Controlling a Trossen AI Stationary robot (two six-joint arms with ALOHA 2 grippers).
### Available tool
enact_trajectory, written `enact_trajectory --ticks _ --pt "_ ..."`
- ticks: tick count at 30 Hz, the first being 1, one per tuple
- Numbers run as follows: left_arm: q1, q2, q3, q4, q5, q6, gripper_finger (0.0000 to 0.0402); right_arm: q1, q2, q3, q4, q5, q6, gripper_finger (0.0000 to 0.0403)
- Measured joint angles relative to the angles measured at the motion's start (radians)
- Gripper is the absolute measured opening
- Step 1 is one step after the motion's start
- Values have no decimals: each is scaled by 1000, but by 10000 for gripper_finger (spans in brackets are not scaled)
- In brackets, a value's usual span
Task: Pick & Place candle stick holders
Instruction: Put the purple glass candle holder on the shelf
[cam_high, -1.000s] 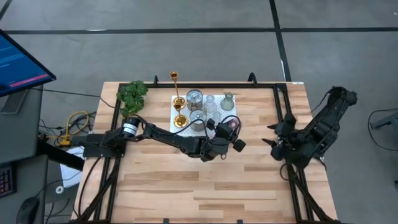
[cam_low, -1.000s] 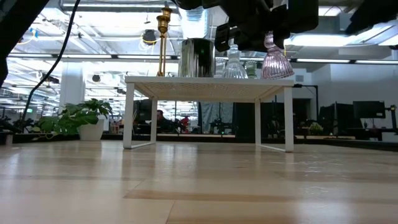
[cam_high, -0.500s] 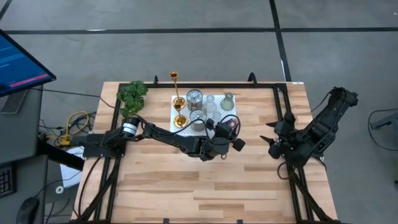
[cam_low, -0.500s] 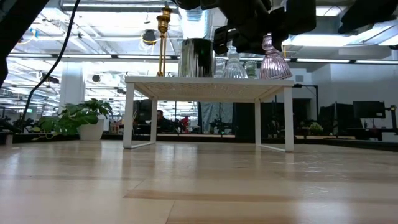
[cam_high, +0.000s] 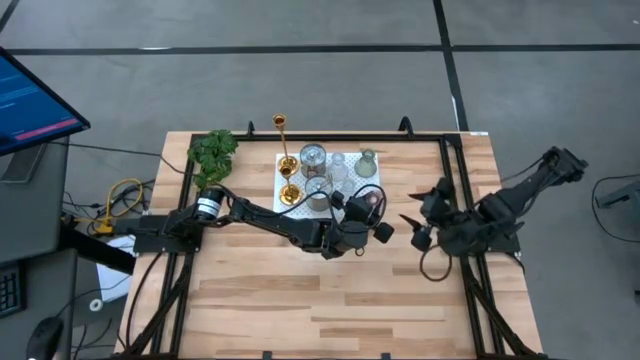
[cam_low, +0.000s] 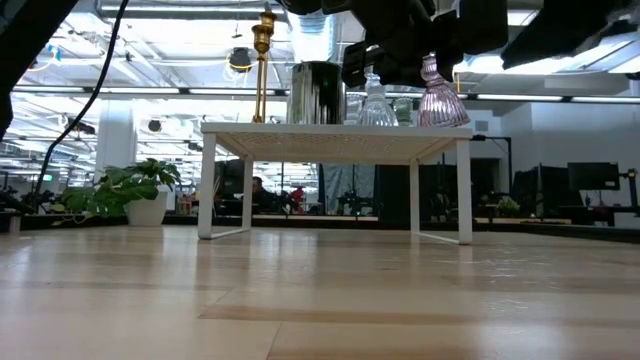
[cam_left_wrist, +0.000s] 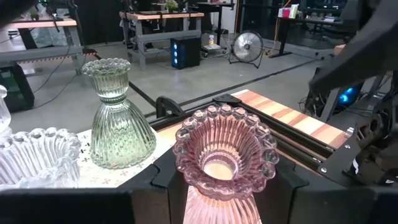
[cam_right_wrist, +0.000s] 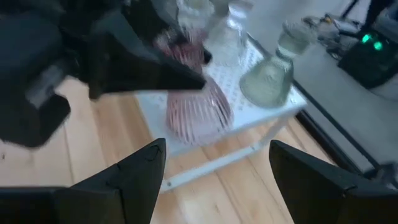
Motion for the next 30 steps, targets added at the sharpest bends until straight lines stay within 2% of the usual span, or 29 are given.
enact_trajectory --ticks 5,9,15,22,30 --pt "0 -3 -1 4 0 0 137 -118 -46 -69 232 -143 -237 276" --pt "0 -4 -1 7 0 1 138 -208 -54 -131 356 -258 -341 276" --pt "0 -4 -1 10 1 3 138 -286 -36 -134 377 -321 -419 276" --pt "0 -4 -1 15 0 3 138 -385 20 -134 430 -442 -499 276" --pt "2 -4 -1 16 1 3 144 -435 41 -134 462 -484 -544 275"
